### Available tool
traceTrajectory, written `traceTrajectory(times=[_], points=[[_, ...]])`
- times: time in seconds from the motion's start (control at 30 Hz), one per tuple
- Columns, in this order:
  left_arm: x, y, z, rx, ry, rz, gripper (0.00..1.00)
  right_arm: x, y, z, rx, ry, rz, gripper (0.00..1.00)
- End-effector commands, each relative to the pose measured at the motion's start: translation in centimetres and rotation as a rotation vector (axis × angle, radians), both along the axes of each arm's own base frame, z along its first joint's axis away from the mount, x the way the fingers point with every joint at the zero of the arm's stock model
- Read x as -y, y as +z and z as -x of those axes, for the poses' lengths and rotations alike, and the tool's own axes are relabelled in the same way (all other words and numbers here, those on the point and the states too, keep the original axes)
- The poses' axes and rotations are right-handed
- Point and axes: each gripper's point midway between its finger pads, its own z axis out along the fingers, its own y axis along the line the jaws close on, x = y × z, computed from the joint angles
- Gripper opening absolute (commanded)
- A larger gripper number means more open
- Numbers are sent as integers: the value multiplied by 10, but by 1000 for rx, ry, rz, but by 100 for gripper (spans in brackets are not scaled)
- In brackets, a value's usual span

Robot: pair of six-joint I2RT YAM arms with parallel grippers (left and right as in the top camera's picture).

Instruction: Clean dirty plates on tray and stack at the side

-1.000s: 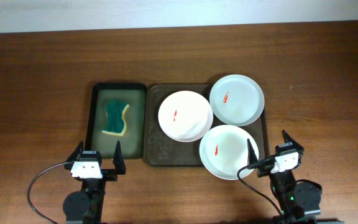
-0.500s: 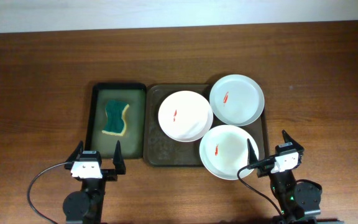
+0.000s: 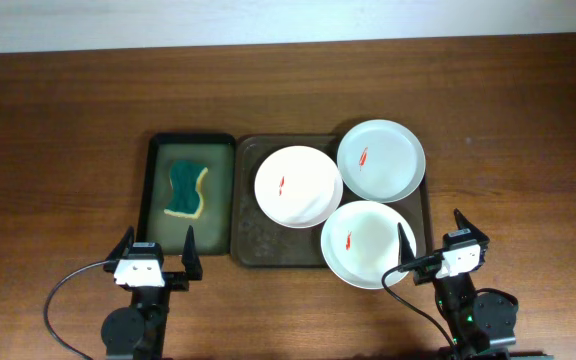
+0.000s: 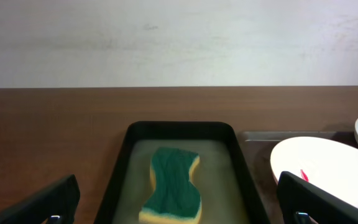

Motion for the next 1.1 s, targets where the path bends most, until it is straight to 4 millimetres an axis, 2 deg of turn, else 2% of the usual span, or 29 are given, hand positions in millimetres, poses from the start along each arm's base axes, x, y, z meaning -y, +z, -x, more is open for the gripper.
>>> traceTrajectory(times=[0.0,0.17,0.33,0.37,0.43,0.5,0.63,0.7,0.77,0.83,0.97,1.07], points=[[1,6,-1,30,-10,-14,100,-2,-4,0,-11,7,0,98],[3,6,-1,32,-20,-13,99,-2,-4,0,-11,6,0,98],[43,39,9,127,-258,-6,99,-2,-4,0,-11,6,0,98],[46,46,12,130,-275,4,99,-2,-4,0,-11,6,0,98],[46,80,26,88,-277,31,99,-2,-4,0,-11,7,0,98],[46,105,35,70,-276,33,99,-4,-3,0,-10,19,-2,98],[55,186,50,83,-335,19,99,-19,0,4,-28,99,-131,98],[56,218,52,78,-344,19,99,-19,6,4,-7,105,-155,98],[56,259,49,57,-344,23,99,-20,21,4,53,112,-158,98],[57,289,45,47,-343,24,99,-20,25,4,71,113,-157,98],[57,329,36,76,-344,20,99,-18,9,3,5,98,-154,98],[57,332,31,70,-344,22,99,-21,4,4,-15,111,-156,98]])
